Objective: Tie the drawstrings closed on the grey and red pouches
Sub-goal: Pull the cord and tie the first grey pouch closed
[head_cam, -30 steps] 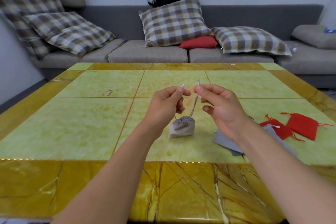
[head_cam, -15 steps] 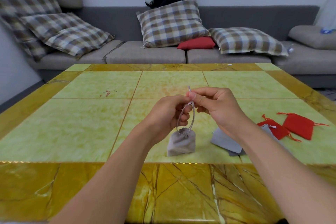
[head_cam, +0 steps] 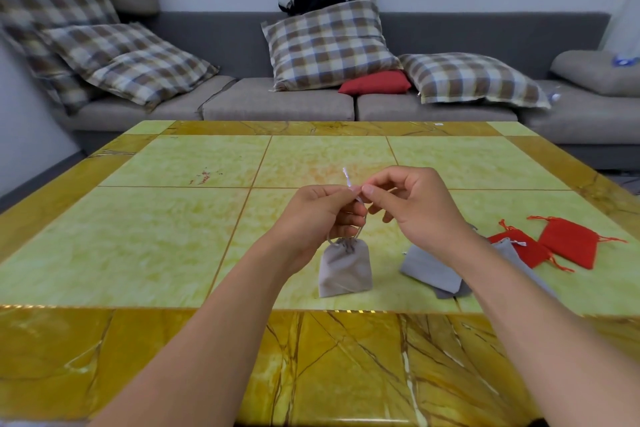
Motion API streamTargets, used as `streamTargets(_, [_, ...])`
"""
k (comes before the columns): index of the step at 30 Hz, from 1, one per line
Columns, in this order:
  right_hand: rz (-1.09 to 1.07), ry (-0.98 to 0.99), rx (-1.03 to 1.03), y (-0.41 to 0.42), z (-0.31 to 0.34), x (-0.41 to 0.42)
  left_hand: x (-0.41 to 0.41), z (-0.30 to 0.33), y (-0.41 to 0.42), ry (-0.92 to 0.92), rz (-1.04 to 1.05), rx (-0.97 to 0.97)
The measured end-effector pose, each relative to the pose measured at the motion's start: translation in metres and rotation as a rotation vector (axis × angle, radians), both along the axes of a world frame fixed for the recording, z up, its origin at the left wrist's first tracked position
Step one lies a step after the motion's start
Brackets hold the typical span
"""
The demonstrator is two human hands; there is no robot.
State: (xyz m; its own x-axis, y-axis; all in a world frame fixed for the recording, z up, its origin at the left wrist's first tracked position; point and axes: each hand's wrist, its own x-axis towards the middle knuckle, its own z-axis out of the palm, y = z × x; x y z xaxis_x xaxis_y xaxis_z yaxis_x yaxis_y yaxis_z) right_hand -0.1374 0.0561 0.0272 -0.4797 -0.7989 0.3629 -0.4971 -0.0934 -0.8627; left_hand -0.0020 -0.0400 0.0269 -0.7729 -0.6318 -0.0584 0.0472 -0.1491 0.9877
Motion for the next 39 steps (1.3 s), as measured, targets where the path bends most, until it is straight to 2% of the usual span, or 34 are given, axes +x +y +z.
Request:
streamTargets(4, [-0.079, 0.086, -0.037, -0.003, -0.002, 0.002, -0.001, -0.002, -0.004, 0.021, 0.113, 0.033])
streamTargets(10, [0.150, -0.381, 0.021, -0.003, -0.004, 0.015, 0.007, 0.001, -0.011, 0.087, 0.035, 0.008])
streamTargets(13, [0.138, -0.487, 0.002, -0.003, -0.004, 0.016, 0.011, 0.004, -0.012, 0.075, -0.024, -0.031])
streamTargets(16, [0.126, -0.499, 0.019, -0.003, -0.003, 0.019, 0.014, 0.004, -0.016, 0.033, 0.002, -0.161])
streamTargets(22, [0.007, -0.449, 0.055, -0.005, -0.003, 0.018, 0.010, -0.005, -0.016, 0.033, 0.190, -0.428])
streamTargets(27, [0.105, -0.639, 0.078, -0.002, 0.000, 0.016, 0.006, -0.007, -0.014, 0.091, 0.286, -0.528])
streamTargets(32, [0.164, -0.713, 0.106, -0.001, 0.001, 0.016, 0.005, -0.007, -0.009, 0.098, 0.382, -0.660])
streamTargets(36, [0.240, -0.828, 0.144, -0.003, -0.001, 0.019, 0.002, -0.005, -0.005, 0.099, 0.298, -0.645])
streamTargets(39, [0.200, -0.805, 0.138, -0.004, -0.002, 0.018, 0.001, -0.004, -0.002, 0.132, 0.266, -0.537])
